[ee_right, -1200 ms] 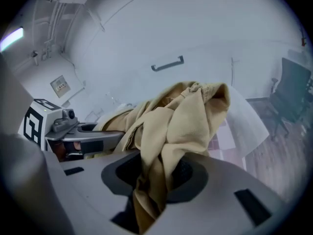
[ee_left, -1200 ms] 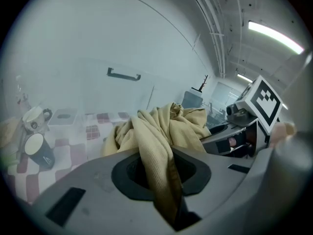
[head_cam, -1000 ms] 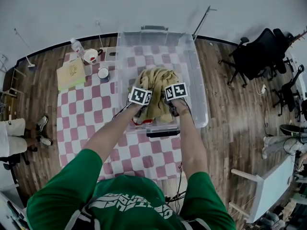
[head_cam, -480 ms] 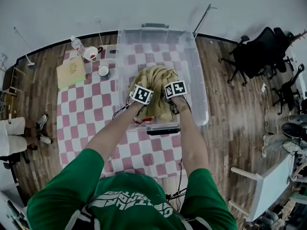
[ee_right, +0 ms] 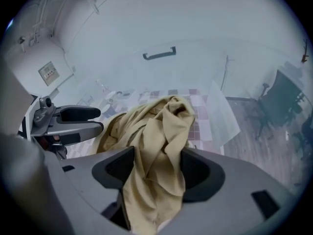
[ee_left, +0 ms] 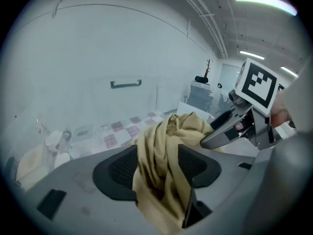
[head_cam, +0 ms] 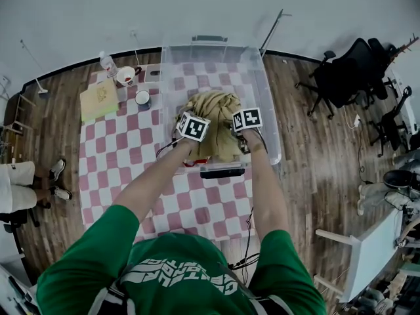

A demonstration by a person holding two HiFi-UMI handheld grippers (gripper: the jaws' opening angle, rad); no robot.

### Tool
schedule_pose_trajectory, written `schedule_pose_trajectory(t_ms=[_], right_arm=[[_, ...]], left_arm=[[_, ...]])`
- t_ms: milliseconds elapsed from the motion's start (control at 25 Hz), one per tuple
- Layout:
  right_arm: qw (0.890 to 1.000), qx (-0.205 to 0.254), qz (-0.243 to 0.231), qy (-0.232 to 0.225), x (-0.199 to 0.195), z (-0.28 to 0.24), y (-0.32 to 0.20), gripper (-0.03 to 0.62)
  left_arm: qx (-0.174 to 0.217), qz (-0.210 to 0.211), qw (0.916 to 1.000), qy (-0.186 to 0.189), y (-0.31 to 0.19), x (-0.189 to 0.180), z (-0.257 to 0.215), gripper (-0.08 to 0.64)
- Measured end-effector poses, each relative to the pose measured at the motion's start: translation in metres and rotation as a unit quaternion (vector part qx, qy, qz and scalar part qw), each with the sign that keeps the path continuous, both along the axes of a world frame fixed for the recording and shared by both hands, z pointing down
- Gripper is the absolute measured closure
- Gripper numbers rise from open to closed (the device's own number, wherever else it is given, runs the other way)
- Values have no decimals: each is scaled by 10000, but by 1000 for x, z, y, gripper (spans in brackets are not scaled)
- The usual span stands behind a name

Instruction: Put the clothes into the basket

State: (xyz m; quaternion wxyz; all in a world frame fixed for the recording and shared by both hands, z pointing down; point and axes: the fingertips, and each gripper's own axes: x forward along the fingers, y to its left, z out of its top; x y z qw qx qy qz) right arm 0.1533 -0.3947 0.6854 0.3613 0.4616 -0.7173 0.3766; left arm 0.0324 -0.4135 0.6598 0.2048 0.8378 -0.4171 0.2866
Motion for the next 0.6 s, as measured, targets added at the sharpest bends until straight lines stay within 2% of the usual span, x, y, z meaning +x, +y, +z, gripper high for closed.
schedule_pose_trajectory(t_ms=[200, 320, 400, 440, 520, 600], right_arm=[[9956, 883, 278, 137, 11, -61, -7, 311], [9883, 1484, 349, -19, 6, -107, -5, 311], [9818, 1872, 243, -189, -5, -138, 3, 313], [9779, 2073, 178, -215, -10, -153, 9, 316], [9691, 2459, 130, -163, -18, -177, 25, 368], [9595, 2805, 182, -160, -22, -195, 43, 481]], left_arm=[[547, 53, 9973, 478, 4, 6, -59, 319], [834, 217, 9942, 647, 13, 11, -87, 323], [1021, 293, 9917, 728, 22, 12, -107, 364], [1112, 322, 9899, 814, 28, 12, -120, 413], [1282, 377, 9857, 1026, 42, 11, -146, 512], [1465, 448, 9813, 1169, 57, 9, -165, 527]])
